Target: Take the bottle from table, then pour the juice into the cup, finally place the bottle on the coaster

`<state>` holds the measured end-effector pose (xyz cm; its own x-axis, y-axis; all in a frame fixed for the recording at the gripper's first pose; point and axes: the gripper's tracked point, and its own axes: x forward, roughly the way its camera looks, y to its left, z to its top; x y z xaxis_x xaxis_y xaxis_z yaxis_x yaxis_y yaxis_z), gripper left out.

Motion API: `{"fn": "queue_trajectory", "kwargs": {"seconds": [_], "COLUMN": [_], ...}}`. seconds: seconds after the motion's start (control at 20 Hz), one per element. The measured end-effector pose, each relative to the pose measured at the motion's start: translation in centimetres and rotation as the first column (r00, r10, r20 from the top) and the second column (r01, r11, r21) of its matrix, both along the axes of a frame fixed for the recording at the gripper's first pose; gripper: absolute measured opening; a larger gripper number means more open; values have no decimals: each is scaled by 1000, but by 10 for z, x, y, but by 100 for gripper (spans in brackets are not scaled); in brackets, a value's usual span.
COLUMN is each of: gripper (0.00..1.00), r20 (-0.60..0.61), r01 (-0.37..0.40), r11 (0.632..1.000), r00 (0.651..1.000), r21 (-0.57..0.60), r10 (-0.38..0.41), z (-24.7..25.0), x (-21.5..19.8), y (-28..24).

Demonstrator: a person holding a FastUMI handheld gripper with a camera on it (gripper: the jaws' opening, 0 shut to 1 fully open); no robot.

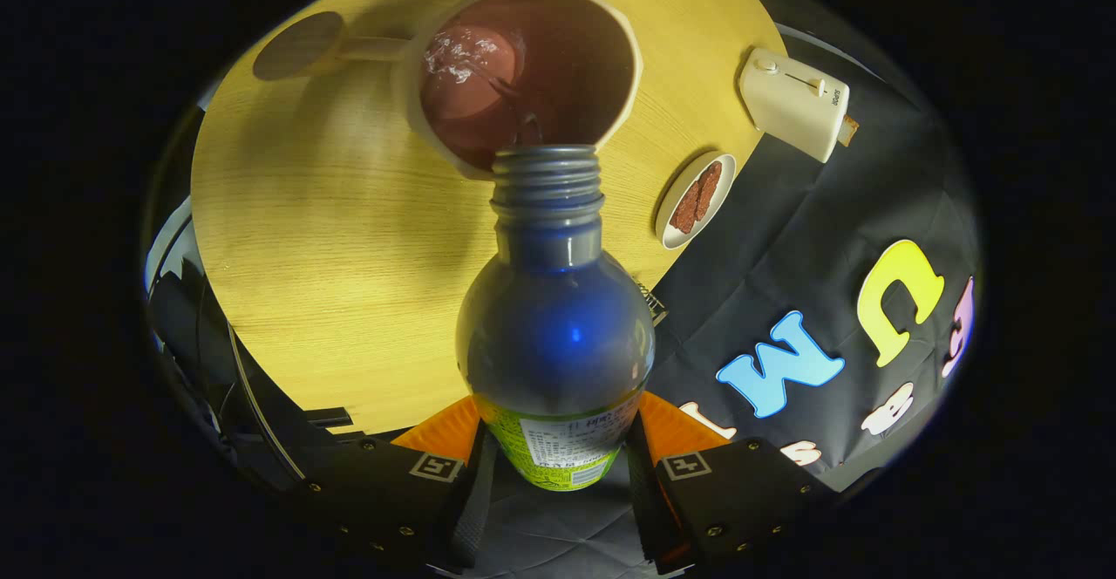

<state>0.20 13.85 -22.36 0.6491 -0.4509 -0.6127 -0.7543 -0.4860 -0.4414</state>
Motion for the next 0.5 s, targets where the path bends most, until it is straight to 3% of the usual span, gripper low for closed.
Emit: {"fn": "queue_trajectory", "kwargs": {"seconds": [0.5], "gripper": [68], "r20": [-33], "r01": [1], "r11": [996], "r00": [999], "r21": [-92], "r10": [-4], "z": [5], "x": [-1], "y": [5]}}
